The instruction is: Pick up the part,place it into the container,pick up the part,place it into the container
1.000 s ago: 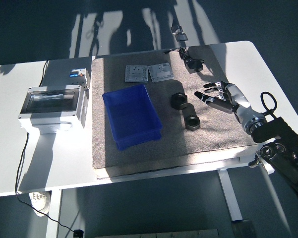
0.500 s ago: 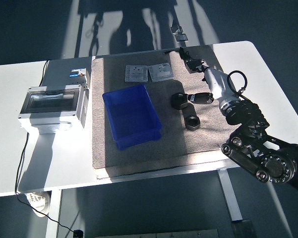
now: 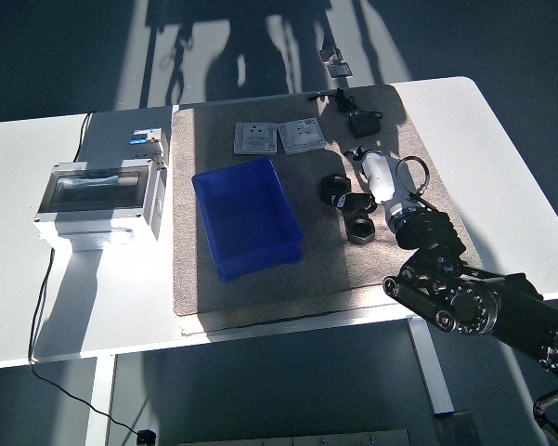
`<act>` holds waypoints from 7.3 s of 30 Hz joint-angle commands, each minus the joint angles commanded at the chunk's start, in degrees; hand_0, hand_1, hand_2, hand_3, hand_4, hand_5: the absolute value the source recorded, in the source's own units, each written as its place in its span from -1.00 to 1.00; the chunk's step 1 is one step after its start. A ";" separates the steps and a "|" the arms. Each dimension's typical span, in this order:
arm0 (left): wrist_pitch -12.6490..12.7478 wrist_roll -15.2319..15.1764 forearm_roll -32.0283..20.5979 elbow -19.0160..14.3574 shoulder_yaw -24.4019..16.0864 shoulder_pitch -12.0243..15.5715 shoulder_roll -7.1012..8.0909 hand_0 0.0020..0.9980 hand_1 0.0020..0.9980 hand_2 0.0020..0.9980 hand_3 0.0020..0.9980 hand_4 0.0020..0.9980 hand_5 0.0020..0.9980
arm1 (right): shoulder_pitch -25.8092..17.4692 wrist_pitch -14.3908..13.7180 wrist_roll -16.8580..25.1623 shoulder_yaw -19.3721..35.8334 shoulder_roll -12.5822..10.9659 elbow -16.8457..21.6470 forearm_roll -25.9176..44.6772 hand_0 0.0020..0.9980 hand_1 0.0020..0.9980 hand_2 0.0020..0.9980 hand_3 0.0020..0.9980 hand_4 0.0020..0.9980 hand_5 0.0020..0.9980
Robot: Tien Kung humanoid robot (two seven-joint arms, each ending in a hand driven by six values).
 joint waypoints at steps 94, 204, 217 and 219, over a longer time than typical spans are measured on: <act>-0.07 -1.99 1.69 0.00 -2.28 0.67 -0.34 0.40 0.32 0.29 0.18 -0.01 -0.03 | -15.26 17.46 -13.57 9.56 -10.73 33.26 -22.22 -0.11 0.05 0.50 0.58 0.27 -0.50; 1.07 -2.86 4.31 0.00 -2.85 0.20 -0.41 0.39 0.30 0.27 0.15 -0.10 0.05 | -14.49 15.02 -12.68 4.68 -12.58 30.80 -17.89 -0.15 -0.28 0.16 0.32 -0.10 -1.00; 1.18 -3.00 4.81 0.00 -3.22 0.63 -0.44 0.38 0.30 0.26 0.14 -0.10 0.06 | -14.33 6.74 -7.86 4.74 -12.79 30.43 -14.93 -0.16 -0.33 0.11 0.29 -0.15 -1.00; 1.20 -3.05 4.85 0.00 -3.21 0.67 -0.46 0.38 0.30 0.26 0.13 -0.10 0.06 | -14.04 5.06 -7.00 4.96 -12.72 30.27 -13.84 -0.17 -0.33 0.09 0.28 -0.16 -1.00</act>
